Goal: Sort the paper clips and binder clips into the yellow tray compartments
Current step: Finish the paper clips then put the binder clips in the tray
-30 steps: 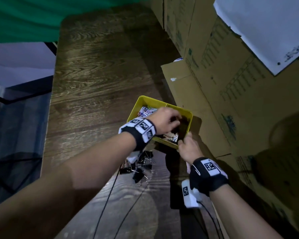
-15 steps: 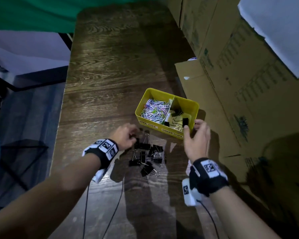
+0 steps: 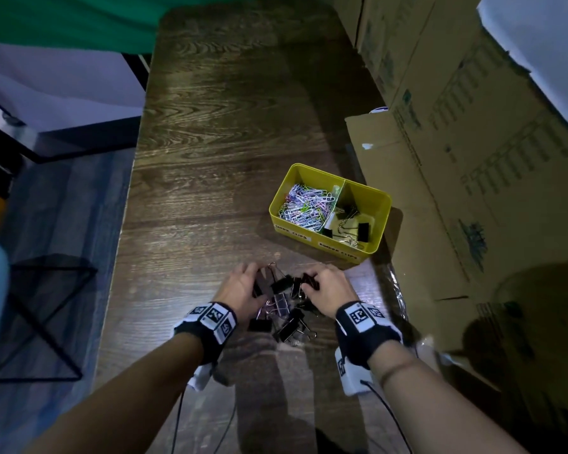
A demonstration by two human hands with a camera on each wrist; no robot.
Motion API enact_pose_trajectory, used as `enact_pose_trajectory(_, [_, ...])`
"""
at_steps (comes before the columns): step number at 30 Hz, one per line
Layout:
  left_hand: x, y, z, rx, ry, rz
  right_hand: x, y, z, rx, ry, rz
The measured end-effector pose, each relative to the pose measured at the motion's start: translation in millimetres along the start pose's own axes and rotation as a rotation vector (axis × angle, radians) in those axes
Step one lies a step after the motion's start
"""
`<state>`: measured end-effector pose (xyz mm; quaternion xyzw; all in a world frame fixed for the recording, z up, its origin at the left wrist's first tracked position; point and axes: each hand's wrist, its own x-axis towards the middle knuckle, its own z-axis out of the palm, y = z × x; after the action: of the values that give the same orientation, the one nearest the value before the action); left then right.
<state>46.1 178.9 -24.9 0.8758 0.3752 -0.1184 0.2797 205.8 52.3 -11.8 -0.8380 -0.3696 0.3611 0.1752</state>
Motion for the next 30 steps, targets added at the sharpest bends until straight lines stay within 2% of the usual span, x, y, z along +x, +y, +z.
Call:
enact_pose_trajectory(3, [-2.5,-11.7,-19.0,-0.327,-0.002,-0.045,-2.1,7.4,-7.7,0.185,0.030,0.028])
enact_pose_trajectory(7, [-1.0,-17.9,-45.1,-1.160,0.090,-0.240,-8.4,14.0,-21.8,0.502,0.014,0.018])
enact_pose_trajectory(8, [0.7,-19.1,-50.3,-1.278,0.091,-0.260,-10.7,14.0,-25.1,0.530,-0.002,0.018])
enact_pose_trajectory(10, [3.1,-15.4,-59.4,-1.315,0.068,-0.248,-14.2,15.9,-29.4,0.545,-0.033,0.011])
enact_pose_trajectory(14, [10.6,-2.5,-61.6,-1.087,0.045,-0.221,-19.7,17.9,-41.7,0.614,-0.069,0.023])
enact_pose_trajectory(16, [17.3,-0.5,-55.0,-0.828,0.036,-0.170,-21.0,19.4,-49.2,0.612,-0.049,0.008])
enact_pose_trajectory(18, [22.9,3.5,-49.1,-0.493,0.015,-0.062,-21.0,17.0,-56.0,0.618,-0.060,-0.046])
enact_pose_trajectory(20, [23.6,15.5,-47.5,-0.161,0.023,0.057,-16.1,15.5,-56.4,0.483,-0.103,-0.102])
enact_pose_trajectory(23, [27.3,32.8,-40.8,0.088,-0.045,0.190,-11.3,0.4,-49.8,0.078,-0.091,-0.084])
enact_pose_trajectory(26, [33.4,40.9,-28.8,0.226,-0.180,0.172,-3.4,-7.3,-30.3,-0.215,-0.080,0.014])
enact_pose_trajectory(30, [32.8,49.9,-19.6,0.443,-0.229,0.171,1.4,-6.9,-9.8,-0.304,-0.062,0.066])
